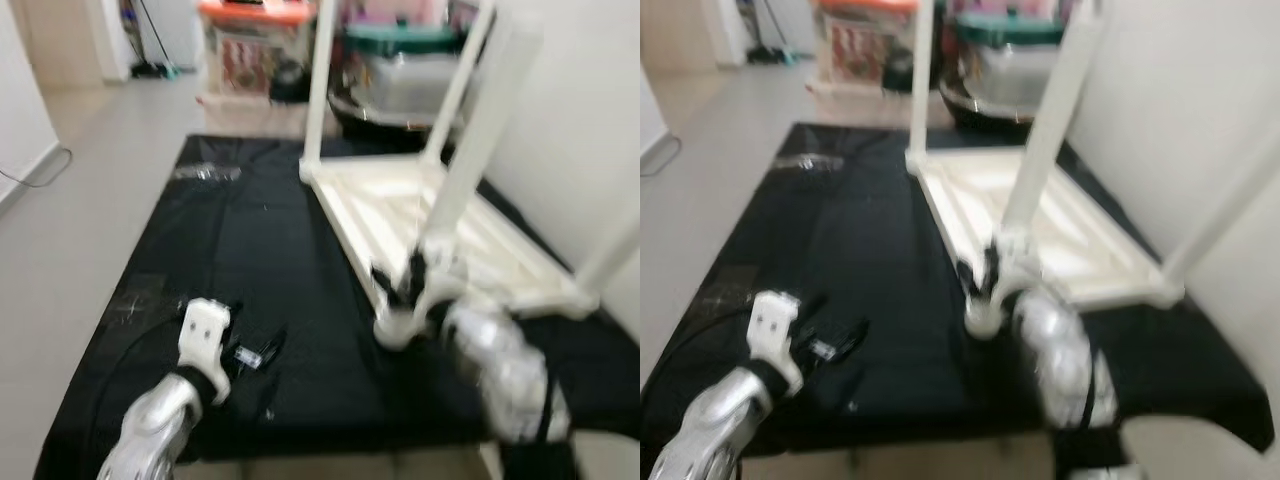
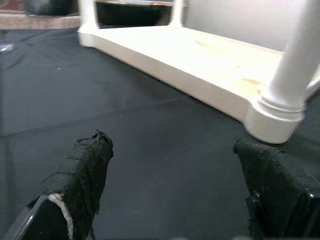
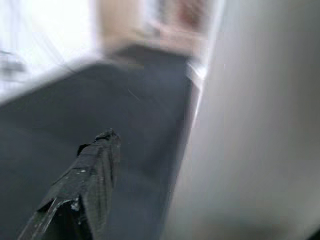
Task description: Building children table
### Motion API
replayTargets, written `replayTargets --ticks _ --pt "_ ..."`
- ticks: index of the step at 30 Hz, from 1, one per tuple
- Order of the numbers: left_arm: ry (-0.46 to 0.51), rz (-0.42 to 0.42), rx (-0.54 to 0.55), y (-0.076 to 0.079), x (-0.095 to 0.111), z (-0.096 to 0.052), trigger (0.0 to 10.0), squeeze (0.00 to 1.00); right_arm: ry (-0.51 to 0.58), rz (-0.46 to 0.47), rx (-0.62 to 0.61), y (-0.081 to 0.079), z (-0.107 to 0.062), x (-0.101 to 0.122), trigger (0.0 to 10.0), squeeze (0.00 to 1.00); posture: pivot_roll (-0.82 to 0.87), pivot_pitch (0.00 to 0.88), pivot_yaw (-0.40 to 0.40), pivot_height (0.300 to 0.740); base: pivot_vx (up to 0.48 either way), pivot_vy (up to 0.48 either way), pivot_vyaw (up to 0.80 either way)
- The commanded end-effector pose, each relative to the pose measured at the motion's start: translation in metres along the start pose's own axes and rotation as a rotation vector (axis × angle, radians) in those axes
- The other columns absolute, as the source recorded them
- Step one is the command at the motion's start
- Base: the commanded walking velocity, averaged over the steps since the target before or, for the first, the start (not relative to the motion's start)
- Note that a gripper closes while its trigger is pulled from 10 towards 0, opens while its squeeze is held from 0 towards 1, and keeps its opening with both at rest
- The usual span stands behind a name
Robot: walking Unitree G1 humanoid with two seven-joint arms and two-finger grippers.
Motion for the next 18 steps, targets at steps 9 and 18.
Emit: replayTargets --ticks 9,18 --pt "-0.010 -0.005 -0.012 0.001 -0.003 0.003 10.0 0.00 0.064 -0.032 0.472 -0.035 0.007 0.001 10.0 0.00 0.09 0.000 -0.122 0.740 0.000 0.000 0.00" --pt "-0.016 -0.006 -0.018 0.004 -0.006 0.000 10.0 0.00 0.017 0.047 0.557 -0.064 0.015 -0.025 0.0 0.00 0.10 0.000 -0.140 0.740 0.000 0.000 0.00"
Point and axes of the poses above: a point about 5 cm out from each wrist's last joint towards the gripper, its own z axis pointing out of the wrist towards the gripper, its own x axis along the axis of the wrist's last joint, y = z × x, the point moved 3 cm from there along z, pointing out of the wrist towards the gripper, and after that the axes turned 5 degrees about -z, right-handed, at the moved point
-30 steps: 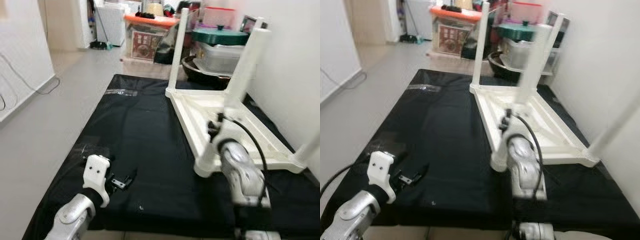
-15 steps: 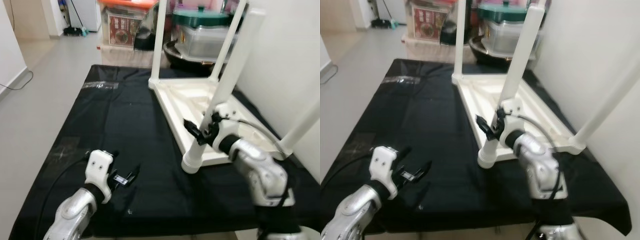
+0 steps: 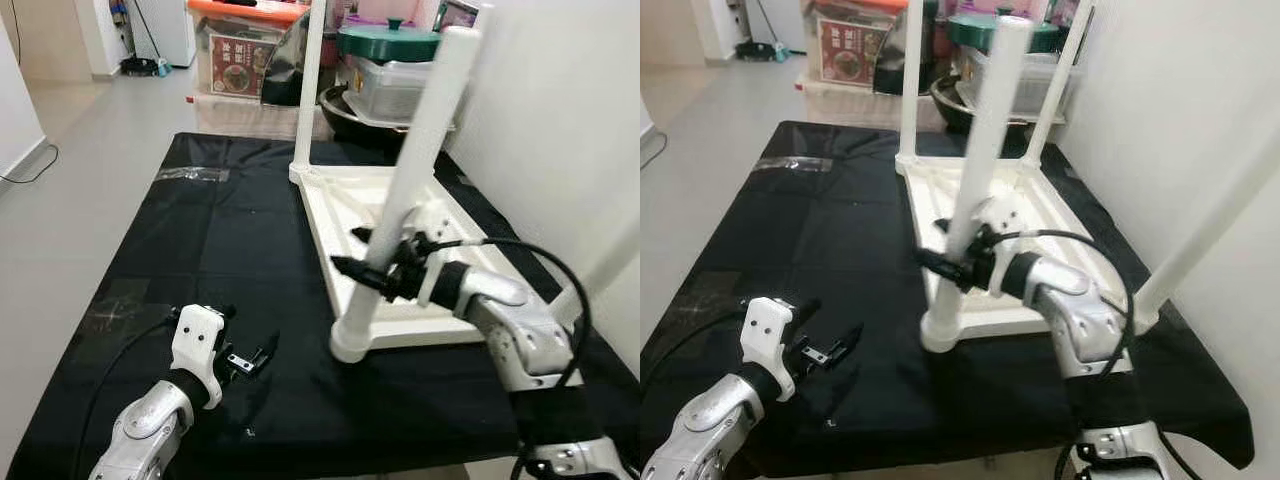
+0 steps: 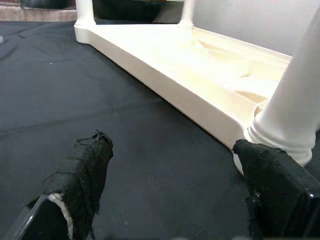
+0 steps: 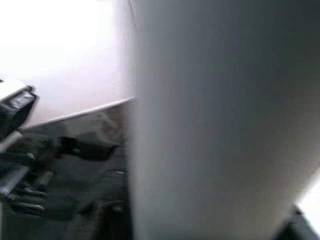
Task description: Building children table
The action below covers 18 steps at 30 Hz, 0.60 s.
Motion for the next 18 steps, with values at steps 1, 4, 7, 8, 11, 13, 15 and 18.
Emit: replayTargets --ticks 1,4,7,8,11,13,15,18 --pt "-0.006 -0.002 -0.014 0.004 -0.003 -0.001 10.0 0.00 -0.056 0.047 -0.014 -0.006 0.006 -0.019 0.0 0.00 0.10 0.000 -0.140 0.740 0.000 0.000 0.00" --pt "-0.008 0.001 -0.017 0.005 -0.003 -0.001 10.0 0.00 -0.273 0.102 -0.596 0.047 -0.007 -0.057 0.0 0.00 0.10 0.000 -0.136 0.740 0.000 0.000 0.00" --pt "-0.005 -0.001 -0.017 0.005 -0.002 -0.001 10.0 0.00 -0.426 0.202 -1.048 0.067 -0.052 -0.082 0.0 0.00 0.09 0.000 -0.133 0.740 0.000 0.000 0.00" --pt "-0.004 -0.001 -0.017 0.005 -0.002 -0.002 10.0 0.00 -0.462 0.242 -1.185 0.067 -0.070 -0.089 0.0 0.00 0.08 0.000 -0.132 0.740 0.000 0.000 0.00" --pt "-0.010 0.002 -0.020 0.006 -0.004 -0.002 10.0 0.00 -0.486 0.239 -1.329 0.056 -0.094 -0.089 0.0 0.00 0.08 0.000 -0.131 0.740 0.000 0.000 0.00" --pt "-0.011 0.001 -0.018 0.005 -0.004 -0.002 10.0 0.00 -0.491 0.233 -1.364 0.041 -0.097 -0.082 0.0 0.00 0.08 0.000 -0.129 0.740 0.000 0.000 0.00" --pt "-0.007 -0.006 -0.017 0.005 -0.003 -0.003 10.0 0.00 -0.398 0.181 -1.155 0.026 -0.064 -0.064 10.0 0.00 0.08 0.000 -0.128 0.740 0.000 0.000 0.00" --pt "-0.013 -0.007 -0.023 0.006 -0.004 -0.004 10.0 0.00 -0.301 0.188 -1.050 0.022 -0.046 -0.051 10.0 0.63 0.07 0.000 -0.120 0.740 0.000 0.000 0.00"
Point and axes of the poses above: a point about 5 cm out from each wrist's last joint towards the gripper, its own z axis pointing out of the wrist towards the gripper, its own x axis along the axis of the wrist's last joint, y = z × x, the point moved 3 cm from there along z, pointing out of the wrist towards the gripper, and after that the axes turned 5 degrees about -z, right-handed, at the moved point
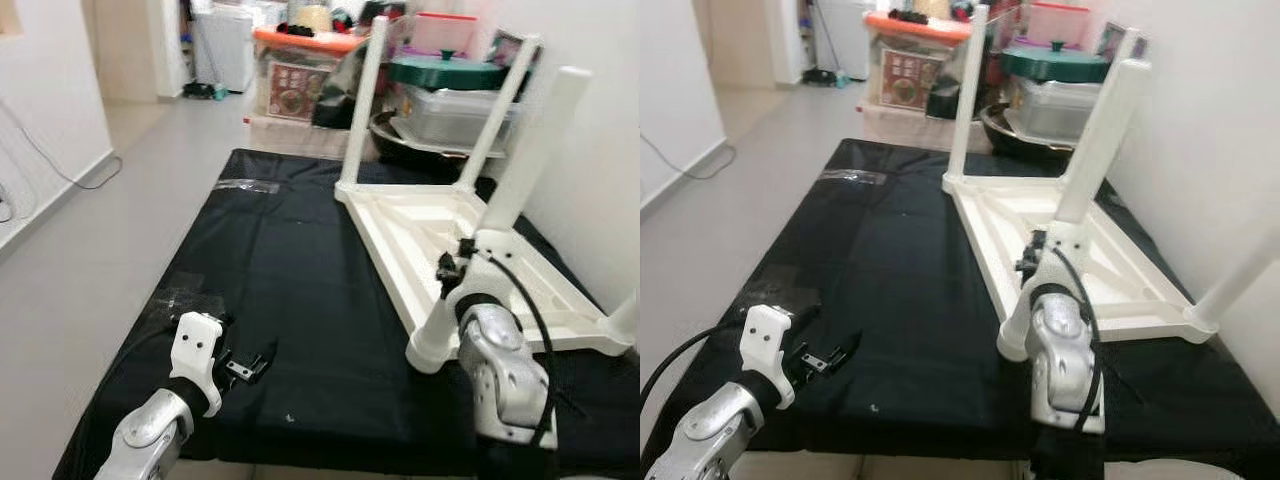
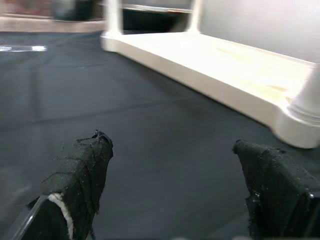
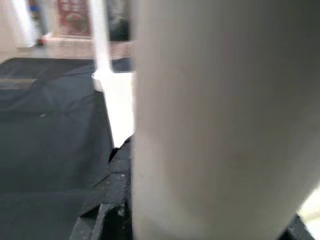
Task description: Building children table
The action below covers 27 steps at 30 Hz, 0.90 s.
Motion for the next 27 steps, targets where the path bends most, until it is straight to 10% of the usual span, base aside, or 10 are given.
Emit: replayTargets --ticks 1,3,4,8,10,20,21,23,24,27 --pt "-0.001 0.002 -0.029 0.006 0.000 0.001 10.0 0.00 -0.067 0.020 0.097 -0.016 0.002 -0.013 10.0 1.00 0.07 0.000 -0.118 0.740 0.000 0.000 0.00" --pt "-0.002 0.005 -0.032 0.006 0.000 0.002 10.0 0.00 -0.035 0.036 0.233 -0.027 0.008 -0.001 10.0 1.00 0.08 0.000 -0.124 0.740 0.000 0.000 0.00" --pt "0.004 0.004 -0.030 0.005 0.002 0.002 10.0 0.00 0.002 0.046 0.320 -0.031 0.010 0.009 10.0 0.00 0.08 0.000 -0.128 0.740 0.000 0.000 0.00" --pt "0.015 0.005 -0.023 0.002 0.005 0.002 10.0 0.00 0.147 -0.011 0.542 -0.036 0.004 0.040 10.0 0.00 0.09 0.000 -0.130 0.740 0.000 0.000 0.00" --pt "0.009 0.010 -0.023 0.001 0.003 0.002 10.0 0.00 0.270 -0.059 0.855 -0.041 -0.014 0.061 10.0 0.00 0.08 0.000 -0.133 0.740 0.000 0.000 0.00" --pt "0.022 0.011 -0.025 0.004 0.006 0.004 10.0 0.00 0.237 -0.169 1.164 -0.073 -0.018 0.037 9.3 0.00 0.12 0.000 -0.160 0.740 0.000 0.000 0.00" --pt "0.020 0.013 -0.025 0.004 0.005 0.003 10.0 0.00 0.213 -0.154 1.155 -0.078 -0.014 0.032 5.3 0.00 0.12 0.000 -0.166 0.740 0.000 0.000 0.00" --pt "0.020 0.014 -0.023 0.004 0.005 0.003 10.0 0.00 0.193 -0.134 1.125 -0.081 -0.008 0.029 4.0 0.00 0.13 0.000 -0.171 0.740 0.000 0.000 0.00" --pt "0.022 0.014 -0.019 0.003 0.006 0.003 10.0 0.00 0.152 -0.117 1.039 -0.081 0.003 0.024 0.0 0.00 0.13 0.000 -0.171 0.740 0.000 0.000 0.00" --pt "0.016 0.012 -0.018 0.002 0.005 0.000 10.0 0.00 -0.068 -0.099 0.529 -0.052 0.044 -0.007 0.0 0.00 0.12 0.000 -0.157 0.740 0.000 0.000 0.00"
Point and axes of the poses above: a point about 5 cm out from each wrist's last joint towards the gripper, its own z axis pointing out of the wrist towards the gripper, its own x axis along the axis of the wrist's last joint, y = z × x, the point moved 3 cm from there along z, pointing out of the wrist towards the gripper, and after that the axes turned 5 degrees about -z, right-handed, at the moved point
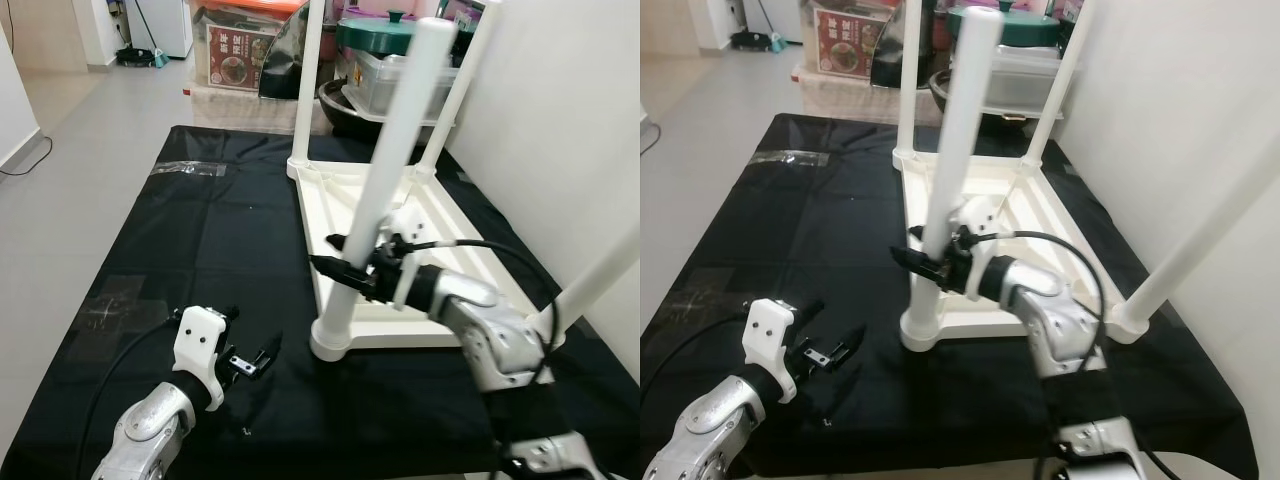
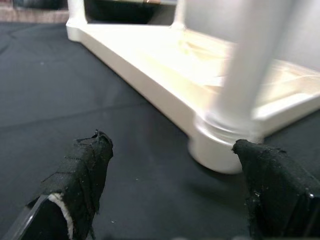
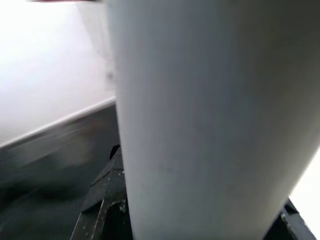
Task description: Building children table
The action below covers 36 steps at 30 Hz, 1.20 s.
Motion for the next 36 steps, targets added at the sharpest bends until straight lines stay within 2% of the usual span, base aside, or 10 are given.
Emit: replayTargets --ticks 1,6,10,11,15,19,20,22,23,36 --pt "-0.013 0.001 -0.007 0.002 -0.003 -0.004 10.0 0.00 -0.297 0.091 -0.529 0.057 -0.028 -0.060 0.0 0.00 0.11 0.000 -0.148 0.740 0.000 0.000 0.00" --pt "-0.013 0.001 -0.010 0.003 -0.002 -0.003 10.0 0.00 -0.396 0.139 -1.201 0.094 -0.112 -0.084 0.0 0.00 0.10 0.000 -0.144 0.740 0.000 0.000 0.00" --pt "-0.009 -0.003 -0.002 0.002 -0.001 -0.005 10.0 0.00 -0.358 0.064 -1.239 0.082 -0.133 -0.074 0.0 0.00 0.09 0.000 -0.134 0.740 0.000 0.000 0.00" --pt "-0.028 -0.010 -0.009 0.004 -0.006 -0.007 10.0 0.00 -0.293 0.083 -1.016 0.058 -0.111 -0.068 9.4 0.00 0.06 0.000 -0.118 0.740 0.000 0.000 0.00" --pt "-0.037 -0.011 -0.026 0.007 -0.008 -0.007 10.0 0.00 -0.071 0.038 -0.560 0.010 -0.067 -0.030 10.0 0.00 0.06 0.000 -0.115 0.740 0.000 0.000 0.00" --pt "-0.034 -0.012 -0.027 0.007 -0.007 -0.007 10.0 0.00 -0.012 0.053 -0.480 0.001 -0.063 -0.020 10.0 0.00 0.06 0.000 -0.110 0.740 0.000 0.000 0.00" --pt "-0.032 -0.012 -0.027 0.006 -0.006 -0.006 10.0 0.00 0.029 0.051 -0.418 0.000 -0.061 -0.011 10.0 1.00 0.07 0.000 -0.117 0.740 0.000 0.000 0.00" --pt "-0.031 -0.010 -0.026 0.005 -0.006 -0.006 10.0 0.00 0.029 0.022 -0.380 0.004 -0.060 -0.006 10.0 1.00 0.07 0.000 -0.119 0.740 0.000 0.000 0.00" --pt "-0.029 -0.009 -0.023 0.003 -0.005 -0.006 10.0 0.00 0.034 -0.007 -0.326 0.010 -0.060 0.001 10.0 0.00 0.07 0.000 -0.122 0.740 0.000 0.000 0.00" --pt "-0.005 -0.003 -0.021 0.005 0.000 -0.001 10.0 0.00 0.089 -0.050 0.448 -0.046 -0.044 0.004 10.0 0.00 0.11 0.000 -0.148 0.740 0.000 0.000 0.00"
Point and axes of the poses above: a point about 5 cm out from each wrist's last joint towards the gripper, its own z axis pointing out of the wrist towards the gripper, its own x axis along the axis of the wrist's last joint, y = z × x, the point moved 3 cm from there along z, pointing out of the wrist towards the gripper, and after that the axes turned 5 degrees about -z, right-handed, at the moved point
